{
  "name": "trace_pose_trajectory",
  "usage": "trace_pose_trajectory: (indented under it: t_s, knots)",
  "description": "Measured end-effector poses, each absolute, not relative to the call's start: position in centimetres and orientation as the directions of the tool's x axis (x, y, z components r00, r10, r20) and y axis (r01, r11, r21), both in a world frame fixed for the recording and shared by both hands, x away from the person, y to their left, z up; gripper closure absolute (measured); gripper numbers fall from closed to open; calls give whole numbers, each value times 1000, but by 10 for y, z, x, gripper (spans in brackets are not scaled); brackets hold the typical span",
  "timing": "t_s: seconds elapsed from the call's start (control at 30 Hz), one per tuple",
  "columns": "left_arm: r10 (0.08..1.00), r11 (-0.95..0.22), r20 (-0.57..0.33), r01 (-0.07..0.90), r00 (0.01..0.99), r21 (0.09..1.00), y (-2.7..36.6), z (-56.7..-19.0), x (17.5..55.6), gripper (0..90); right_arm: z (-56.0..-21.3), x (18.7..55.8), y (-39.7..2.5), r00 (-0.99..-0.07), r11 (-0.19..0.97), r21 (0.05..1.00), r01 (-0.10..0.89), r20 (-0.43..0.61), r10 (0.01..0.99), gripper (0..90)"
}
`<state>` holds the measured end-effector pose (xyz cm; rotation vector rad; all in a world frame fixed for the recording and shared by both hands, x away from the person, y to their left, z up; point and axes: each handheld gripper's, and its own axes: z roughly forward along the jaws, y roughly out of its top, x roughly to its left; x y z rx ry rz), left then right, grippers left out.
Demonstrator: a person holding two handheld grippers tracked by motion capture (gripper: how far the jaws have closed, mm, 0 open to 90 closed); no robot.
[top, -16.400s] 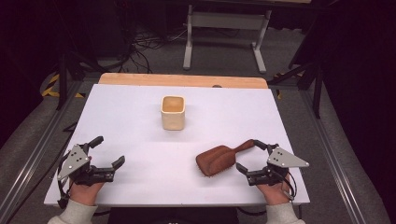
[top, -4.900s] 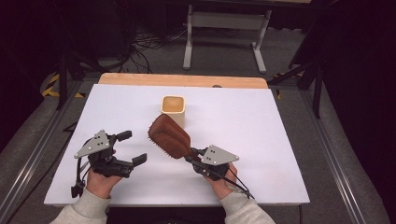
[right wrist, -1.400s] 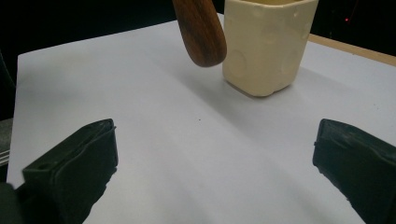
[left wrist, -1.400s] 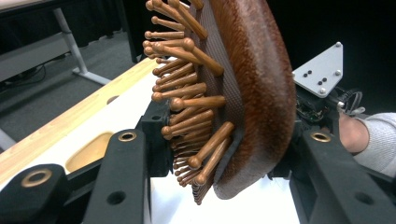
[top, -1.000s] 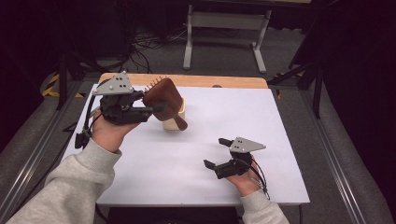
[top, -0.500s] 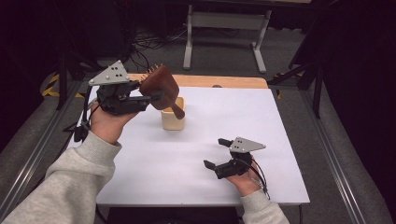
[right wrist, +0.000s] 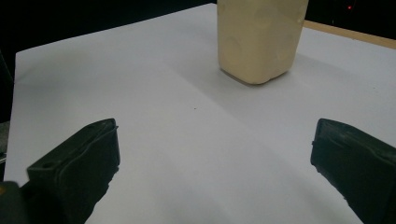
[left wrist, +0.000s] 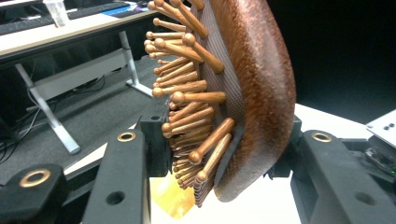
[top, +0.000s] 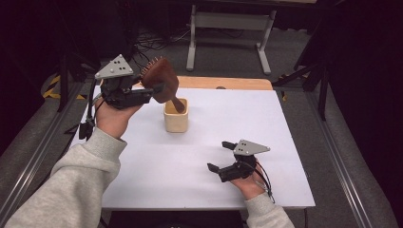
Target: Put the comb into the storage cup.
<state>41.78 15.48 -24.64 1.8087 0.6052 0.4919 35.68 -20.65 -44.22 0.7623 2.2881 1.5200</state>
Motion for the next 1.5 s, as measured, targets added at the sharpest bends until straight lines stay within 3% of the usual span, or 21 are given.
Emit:
trace_pose_trajectory:
  t_s: [0.83,1.5]
  knots:
    - [680,-241,5,217,734,946,151,-260,446,551,-444,358,-208,-817,309,911,274,51,574,17]
    - [683,-222,-72,301,727,927,146,-294,462,548,-443,358,-208,-818,306,913,270,50,573,17]
